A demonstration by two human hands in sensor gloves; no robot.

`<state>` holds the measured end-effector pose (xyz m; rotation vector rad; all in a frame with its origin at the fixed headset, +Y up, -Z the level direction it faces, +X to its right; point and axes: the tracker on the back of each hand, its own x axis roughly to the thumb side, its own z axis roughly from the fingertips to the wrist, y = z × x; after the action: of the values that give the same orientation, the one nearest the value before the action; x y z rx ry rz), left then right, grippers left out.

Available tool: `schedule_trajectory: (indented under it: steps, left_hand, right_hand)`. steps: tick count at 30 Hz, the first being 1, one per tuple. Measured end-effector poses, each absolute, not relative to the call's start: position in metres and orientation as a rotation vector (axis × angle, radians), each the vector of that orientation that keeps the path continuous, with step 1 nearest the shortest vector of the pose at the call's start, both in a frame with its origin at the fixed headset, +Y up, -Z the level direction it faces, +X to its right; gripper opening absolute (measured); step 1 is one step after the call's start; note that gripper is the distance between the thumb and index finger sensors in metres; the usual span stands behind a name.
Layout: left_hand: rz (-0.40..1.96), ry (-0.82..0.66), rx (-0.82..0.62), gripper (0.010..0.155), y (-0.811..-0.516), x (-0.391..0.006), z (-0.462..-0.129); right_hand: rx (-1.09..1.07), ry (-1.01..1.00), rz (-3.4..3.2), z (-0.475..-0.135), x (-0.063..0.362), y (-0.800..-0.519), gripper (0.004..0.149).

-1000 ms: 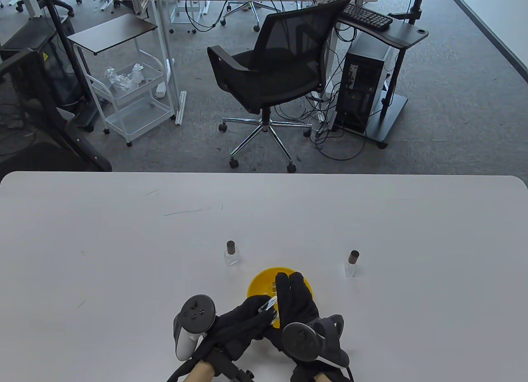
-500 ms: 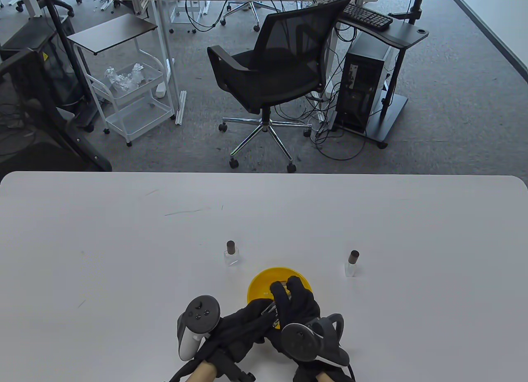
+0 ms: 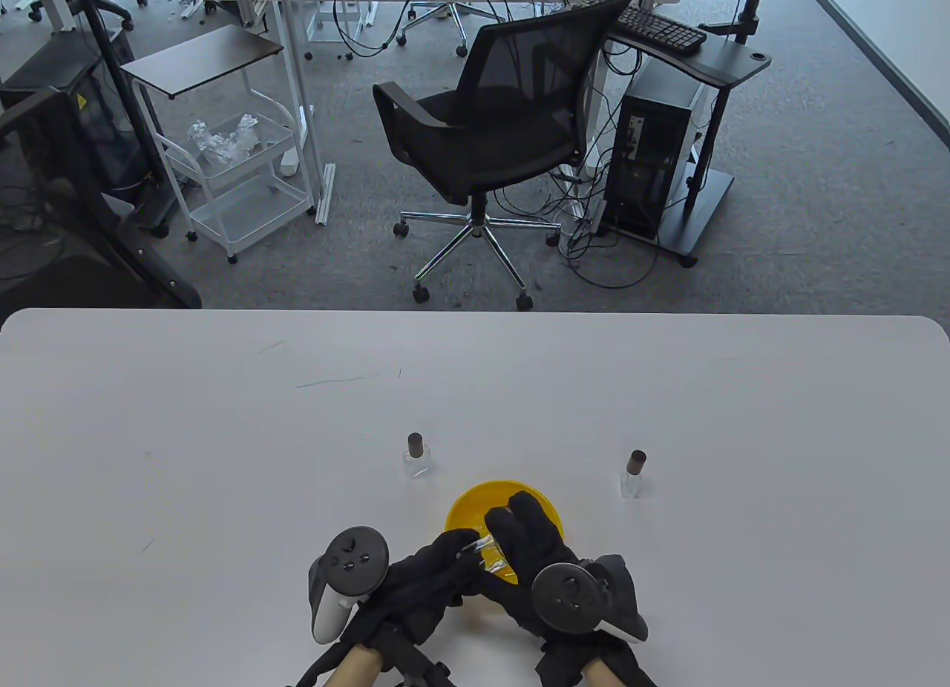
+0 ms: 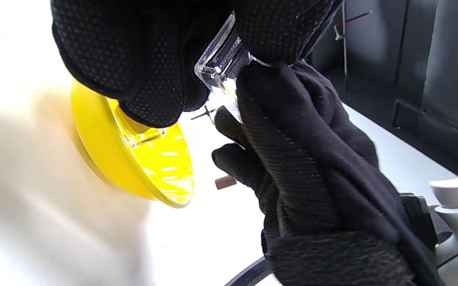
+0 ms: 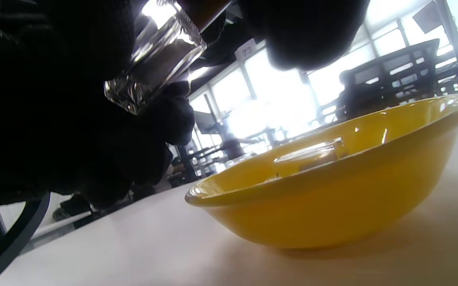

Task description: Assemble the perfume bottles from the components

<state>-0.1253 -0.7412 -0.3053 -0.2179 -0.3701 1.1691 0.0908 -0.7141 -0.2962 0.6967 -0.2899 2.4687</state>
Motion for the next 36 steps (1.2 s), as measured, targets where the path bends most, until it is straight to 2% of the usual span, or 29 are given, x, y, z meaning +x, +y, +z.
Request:
schedule_trajectory:
  steps: [3,5,11,20,27,36]
  left_hand:
    - [1.177,-0.366,-0.204,0.055,-0.741,-0.127,-0.306]
    - [1.188,-0.360,-0.182,0.055,-0.740,-0.128,-0.307]
    - [0.982,-0.283,-0.050,0.053,-0.732,-0.140,-0.306]
    - [0.736,-0.171,0.066,0.053,-0.726,-0.164,-0.310]
    - [0.578,-0.124,0.098,0.055,-0.727,-0.173,-0.312]
    - [0.537,-0.117,0.073,0.056,-0.732,-0.176,-0.317]
  right_hand:
    - [0.627,-0.302,2.368,-0.300,0.101,-0.712,0.055]
    - [0.603,-0.265,2.297,-0.302,0.106,-0.710,0.053]
    - [0.556,-0.294,2.382,-0.304,0.118,-0.703,0.049]
    - [0.405,-0.282,2.525,-0.313,0.152,-0.693,0.046]
    - [0.237,-0.174,2.715,-0.327,0.184,-0.704,0.044]
    - [0.026,-0.067,3.012,-0.350,0.217,-0.709,0.042]
